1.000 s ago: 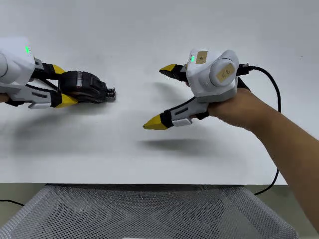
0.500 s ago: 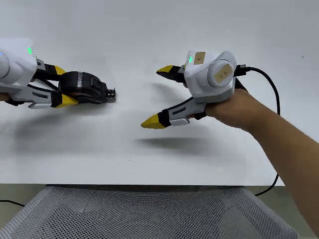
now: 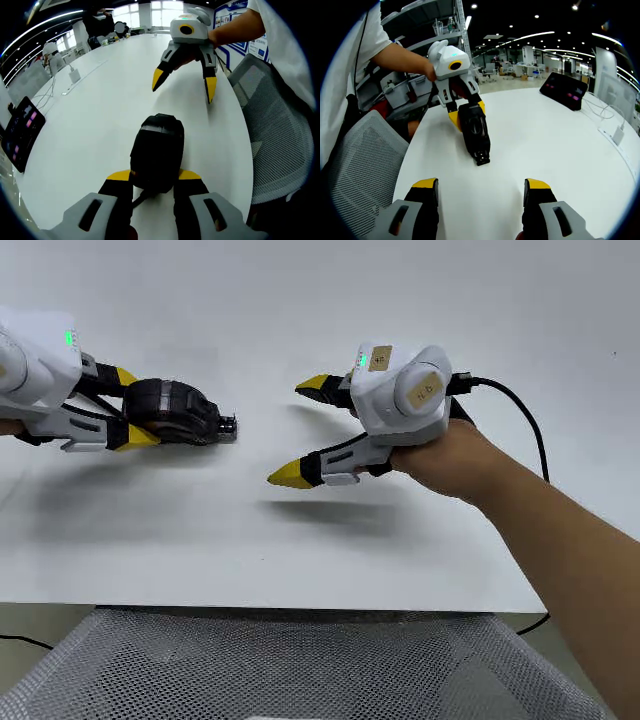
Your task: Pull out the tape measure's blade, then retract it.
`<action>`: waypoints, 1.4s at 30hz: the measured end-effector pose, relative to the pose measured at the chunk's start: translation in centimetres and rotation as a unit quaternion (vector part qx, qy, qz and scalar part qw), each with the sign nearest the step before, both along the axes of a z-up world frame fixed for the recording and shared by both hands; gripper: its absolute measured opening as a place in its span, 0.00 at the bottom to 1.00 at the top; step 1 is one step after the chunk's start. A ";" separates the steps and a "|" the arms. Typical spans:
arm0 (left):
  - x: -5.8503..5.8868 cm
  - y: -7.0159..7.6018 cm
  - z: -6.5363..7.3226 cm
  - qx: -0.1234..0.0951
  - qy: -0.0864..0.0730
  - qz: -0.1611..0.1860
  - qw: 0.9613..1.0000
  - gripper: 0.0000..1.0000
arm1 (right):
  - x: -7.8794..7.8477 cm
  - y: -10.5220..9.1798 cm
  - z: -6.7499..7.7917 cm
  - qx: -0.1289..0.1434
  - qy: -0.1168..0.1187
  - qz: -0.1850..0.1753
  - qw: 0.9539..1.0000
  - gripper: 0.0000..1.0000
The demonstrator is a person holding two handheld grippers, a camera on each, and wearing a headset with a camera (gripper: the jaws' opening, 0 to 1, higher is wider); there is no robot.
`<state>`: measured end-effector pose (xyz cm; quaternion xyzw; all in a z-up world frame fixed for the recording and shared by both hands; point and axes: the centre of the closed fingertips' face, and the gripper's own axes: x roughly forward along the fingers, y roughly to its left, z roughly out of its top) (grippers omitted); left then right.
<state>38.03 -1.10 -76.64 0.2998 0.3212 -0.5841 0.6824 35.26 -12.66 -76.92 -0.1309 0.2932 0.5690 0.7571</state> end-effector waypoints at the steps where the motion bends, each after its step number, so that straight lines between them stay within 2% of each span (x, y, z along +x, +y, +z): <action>1: 0.0 0.0 0.0 0.000 0.001 0.000 1.000 0.26 | 0.0 0.2 0.0 0.002 0.000 0.000 1.000 0.67; 8: 0.1 0.0 0.0 0.000 0.007 0.001 1.000 0.26 | 0.3 1.6 -0.4 0.002 -0.009 0.012 1.000 0.58; 17: 0.0 0.0 0.0 0.004 0.004 -0.001 1.000 0.26 | 0.8 3.1 -0.7 0.004 -0.022 0.028 0.999 0.45; 19: 0.0 0.1 0.0 0.005 0.003 -0.001 1.000 0.26 | 0.8 3.4 -0.6 0.006 -0.032 0.037 0.999 0.41; 23: 0.0 0.1 0.0 0.005 0.003 0.000 1.000 0.26 | 0.9 3.8 -0.9 0.004 -0.034 0.042 0.999 0.36; 34: 0.0 0.1 -0.1 0.006 0.003 0.000 1.000 0.26 | 1.1 4.8 -1.2 0.008 -0.042 0.051 0.998 0.28; 42: 0.0 0.1 -0.1 0.004 0.001 0.001 1.000 0.26 | 1.2 5.4 -1.5 0.011 -0.038 0.056 0.998 0.24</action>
